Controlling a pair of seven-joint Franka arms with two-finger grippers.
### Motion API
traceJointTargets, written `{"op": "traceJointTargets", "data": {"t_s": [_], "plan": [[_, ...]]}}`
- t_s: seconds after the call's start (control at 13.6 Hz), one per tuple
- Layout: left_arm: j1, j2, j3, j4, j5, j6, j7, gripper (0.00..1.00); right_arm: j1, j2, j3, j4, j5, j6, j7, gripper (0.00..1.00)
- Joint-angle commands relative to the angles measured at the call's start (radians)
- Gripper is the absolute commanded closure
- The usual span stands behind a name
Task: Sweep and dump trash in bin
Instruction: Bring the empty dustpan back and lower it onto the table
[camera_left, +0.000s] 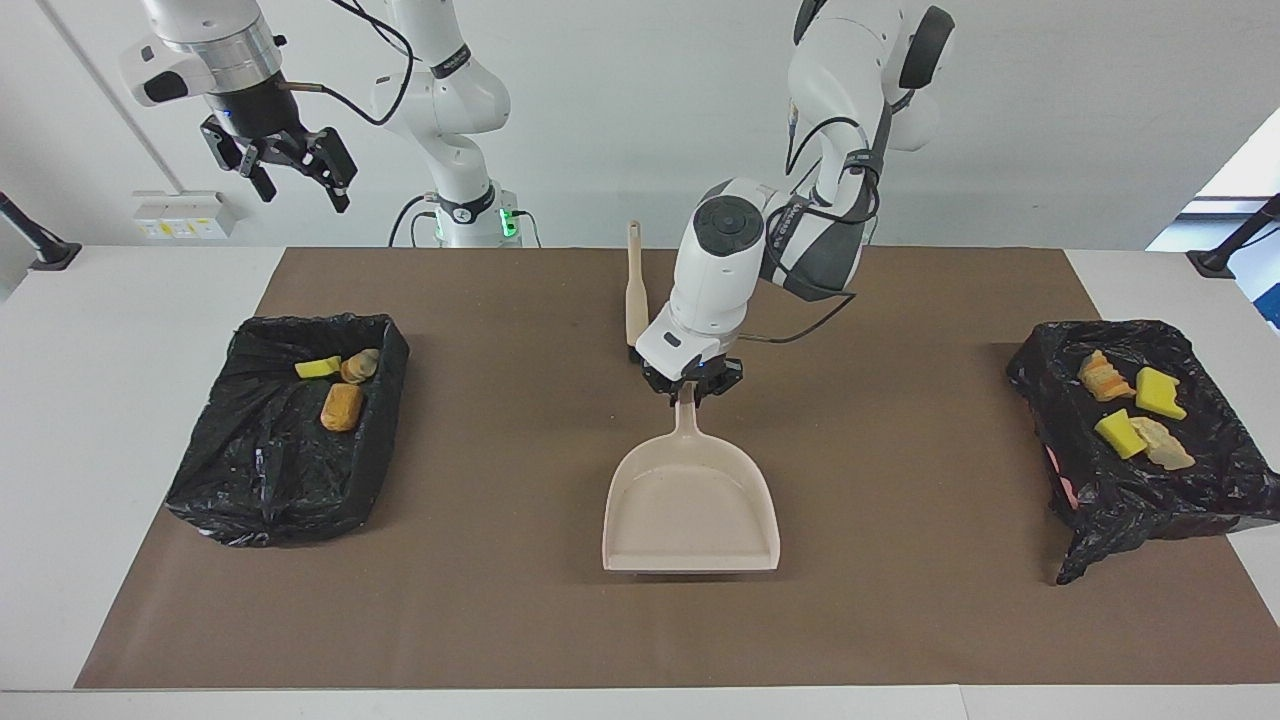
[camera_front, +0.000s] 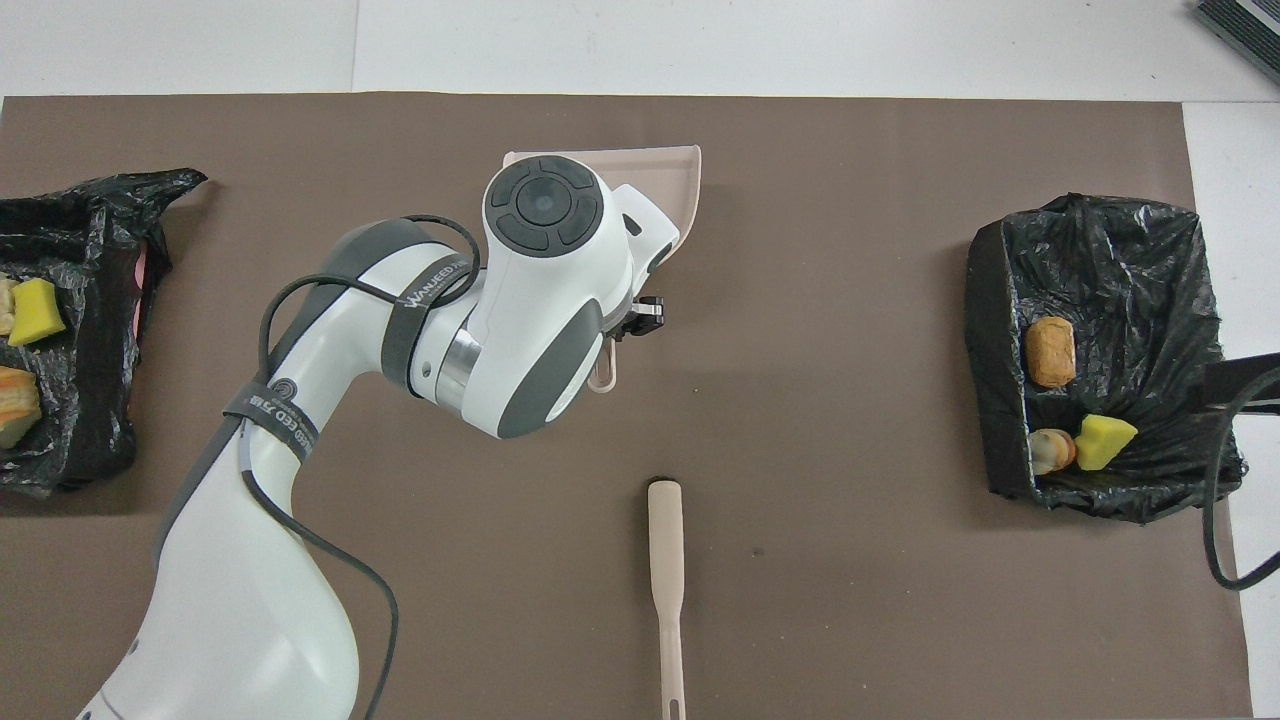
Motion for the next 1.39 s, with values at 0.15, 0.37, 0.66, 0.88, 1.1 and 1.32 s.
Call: {"op": "traceJointTargets", "data": {"t_s": [0.15, 0.37, 0.66, 0.88, 1.1, 1.32], "plan": [[-0.053, 0.080, 0.019, 0.043, -0.012, 0.052, -0.058, 1.00, -0.003, -0.019, 0.000, -0.017, 0.000, -0.008, -0.011, 0.00], [-0.058, 0.086, 0.016, 0.034, -0.053, 0.089, -0.058, 1.00, -0.003, -0.019, 0.000, -0.017, 0.000, -0.008, -0.009, 0.00], [-0.067, 0.094, 0.018, 0.022, -0.116, 0.141, -0.056, 1.00, -0.003, -0.019, 0.000, -0.017, 0.000, -0.008, -0.011, 0.00], [-0.069, 0.092, 0.018, 0.018, -0.111, 0.127, -0.056, 0.80, -0.003, -0.019, 0.000, -0.017, 0.001, -0.008, -0.011, 0.00], [-0.069, 0.089, 0.018, 0.017, -0.110, 0.118, -0.056, 0.47, -0.003, -0.019, 0.000, -0.017, 0.001, -0.008, -0.011, 0.00], [-0.057, 0.060, 0.022, 0.014, -0.090, 0.086, -0.058, 0.37, -0.003, -0.019, 0.000, -0.017, 0.000, -0.008, -0.011, 0.00]]}}
